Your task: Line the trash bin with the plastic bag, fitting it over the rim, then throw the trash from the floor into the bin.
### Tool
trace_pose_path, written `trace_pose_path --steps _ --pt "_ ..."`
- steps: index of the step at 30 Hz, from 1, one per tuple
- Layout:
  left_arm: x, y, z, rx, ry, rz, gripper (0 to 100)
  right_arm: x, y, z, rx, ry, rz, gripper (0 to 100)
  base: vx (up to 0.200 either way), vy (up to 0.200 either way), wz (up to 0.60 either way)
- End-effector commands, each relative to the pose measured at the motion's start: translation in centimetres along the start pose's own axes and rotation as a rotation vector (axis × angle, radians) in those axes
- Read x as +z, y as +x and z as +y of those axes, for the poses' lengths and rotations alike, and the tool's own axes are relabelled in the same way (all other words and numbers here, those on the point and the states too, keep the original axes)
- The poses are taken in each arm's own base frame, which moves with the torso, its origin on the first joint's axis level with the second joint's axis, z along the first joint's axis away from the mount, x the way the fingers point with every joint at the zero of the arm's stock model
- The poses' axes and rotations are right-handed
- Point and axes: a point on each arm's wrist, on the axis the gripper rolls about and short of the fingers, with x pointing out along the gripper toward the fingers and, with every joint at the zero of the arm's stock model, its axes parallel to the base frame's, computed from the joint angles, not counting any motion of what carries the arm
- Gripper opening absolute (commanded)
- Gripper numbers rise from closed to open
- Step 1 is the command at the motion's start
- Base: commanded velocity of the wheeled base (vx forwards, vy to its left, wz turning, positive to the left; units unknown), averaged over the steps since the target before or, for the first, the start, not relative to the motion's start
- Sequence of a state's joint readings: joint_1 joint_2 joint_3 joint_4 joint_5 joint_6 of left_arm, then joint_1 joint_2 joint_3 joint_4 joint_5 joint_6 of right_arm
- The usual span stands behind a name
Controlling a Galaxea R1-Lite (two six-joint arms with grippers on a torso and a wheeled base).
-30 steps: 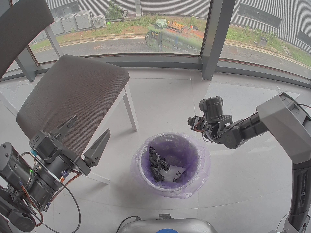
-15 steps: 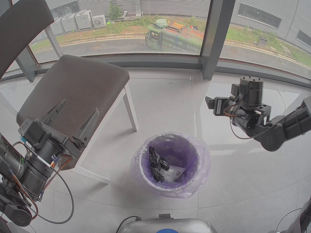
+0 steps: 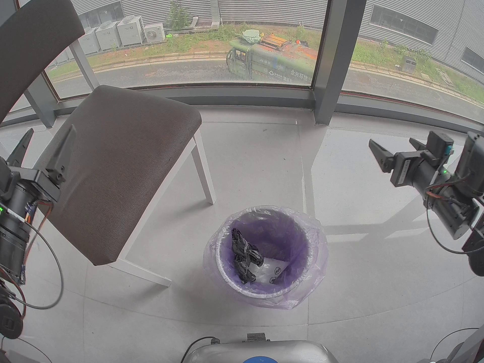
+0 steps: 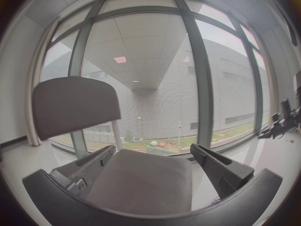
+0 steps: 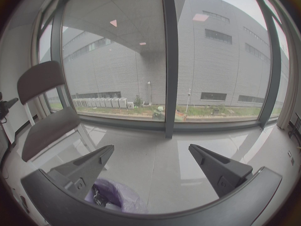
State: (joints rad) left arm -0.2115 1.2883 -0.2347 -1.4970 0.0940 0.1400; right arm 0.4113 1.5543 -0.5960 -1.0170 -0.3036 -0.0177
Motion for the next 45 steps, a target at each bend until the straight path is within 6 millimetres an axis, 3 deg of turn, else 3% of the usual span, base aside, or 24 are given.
trace_pose_path --steps 1,2,4,6,10,11,12,13,14,15,16,18,23,25,27,29,30,31,33,37,45 --pt "7.5 0.2 3.4 0.181 0.09 -0.179 100 7.8 -5.6 -2.4 -0.033 0.025 -0.312 100 0.0 0.0 0.0" --pt "9.9 -0.1 3.7 0.193 0.09 -0.202 100 9.3 -6.6 -2.9 -0.049 0.02 -0.354 100 0.0 0.0 0.0" --pt "12.8 -1.1 3.7 0.189 0.086 -0.208 100 11.2 -8.7 -3.9 -0.079 0.003 -0.392 100 0.0 0.0 0.0" --pt "16.7 -3.5 3.7 0.179 0.081 -0.197 100 13.2 -12.1 -5.0 -0.099 -0.002 -0.402 100 0.0 0.0 0.0" --pt "21.2 -9.1 3.6 0.144 0.066 -0.157 100 15.0 -19.1 -6.7 -0.107 -0.005 -0.382 100 0.0 0.0 0.0" --pt "21.7 -10.4 3.6 0.144 0.067 -0.151 100 15.0 -20.4 -6.9 -0.106 -0.007 -0.37 100 0.0 0.0 0.0" --pt "21.7 -10.4 3.6 0.144 0.067 -0.151 100 15.0 -20.4 -6.9 -0.106 -0.007 -0.37 100 0.0 0.0 0.0" --pt "22.2 -14.0 3.5 0.144 0.073 -0.13 100 14.2 -24.0 -7.8 -0.112 -0.01 -0.348 100 0.0 0.0 0.0" --pt "22.2 -14.6 3.5 0.144 0.073 -0.129 100 14.0 -24.5 -7.9 -0.113 -0.011 -0.343 100 0.0 0.0 0.0" --pt "22.2 -17.6 3.3 0.143 0.078 -0.127 100 12.7 -27.4 -8.6 -0.127 -0.008 -0.337 100 0.0 0.0 0.0" --pt "22.1 -18.0 3.3 0.143 0.079 -0.127 100 12.5 -27.9 -8.7 -0.134 -0.007 -0.338 100 0.0 0.0 0.0" --pt "22.0 -21.2 3.1 0.148 0.079 -0.133 100 10.0 -32.0 -9.5 -0.185 -0.01 -0.328 100 0.0 0.0 0.0" --pt "22.2 -24.6 2.9 0.167 0.083 -0.137 100 5.7 -37.8 -9.4 -0.302 -0.046 -0.257 100 0.0 0.0 0.0" --pt "22.2 -25.8 2.5 0.182 0.092 -0.137 100 5.2 -38.9 -9.3 -0.34 -0.016 -0.218 100 0.0 0.0 0.0" --pt "21.7 -28.0 1.7 0.206 0.107 -0.138 100 6.0 -40.7 -9.4 -0.392 0.079 -0.241 100 0.0 0.0 0.0" --pt "20.8 -29.8 1.5 0.207 0.108 -0.125 100 5.7 -41.2 -8.9 -0.42 0.091 -0.205 100 0.0 0.0 0.0" --pt "20.8 -29.8 1.5 0.207 0.108 -0.125 100 5.7 -41.2 -8.9 -0.42 0.091 -0.205 100 0.0 0.0 0.0" --pt "19.7 -31.5 1.3 0.203 0.108 -0.101 100 5.2 -41.7 -8.2 -0.465 0.107 -0.155 100 0.0 0.0 0.0" --pt "18.7 -32.6 1.2 0.196 0.105 -0.08 100 4.5 -42.2 -7.2 -0.506 0.137 -0.112 100 0.0 0.0 0.0" --pt "17.9 -33.0 1.1 0.192 0.023 -0.034 100 1.5 -42.5 -5.8 -0.39 0.067 -0.039 100 0.0 0.0 0.0" --pt "17.2 -33.0 1.0 0.177 -0.114 0.02 100 0.6 -41.4 -6.0 -0.447 0.172 -0.002 100 0.0 0.0 0.0"
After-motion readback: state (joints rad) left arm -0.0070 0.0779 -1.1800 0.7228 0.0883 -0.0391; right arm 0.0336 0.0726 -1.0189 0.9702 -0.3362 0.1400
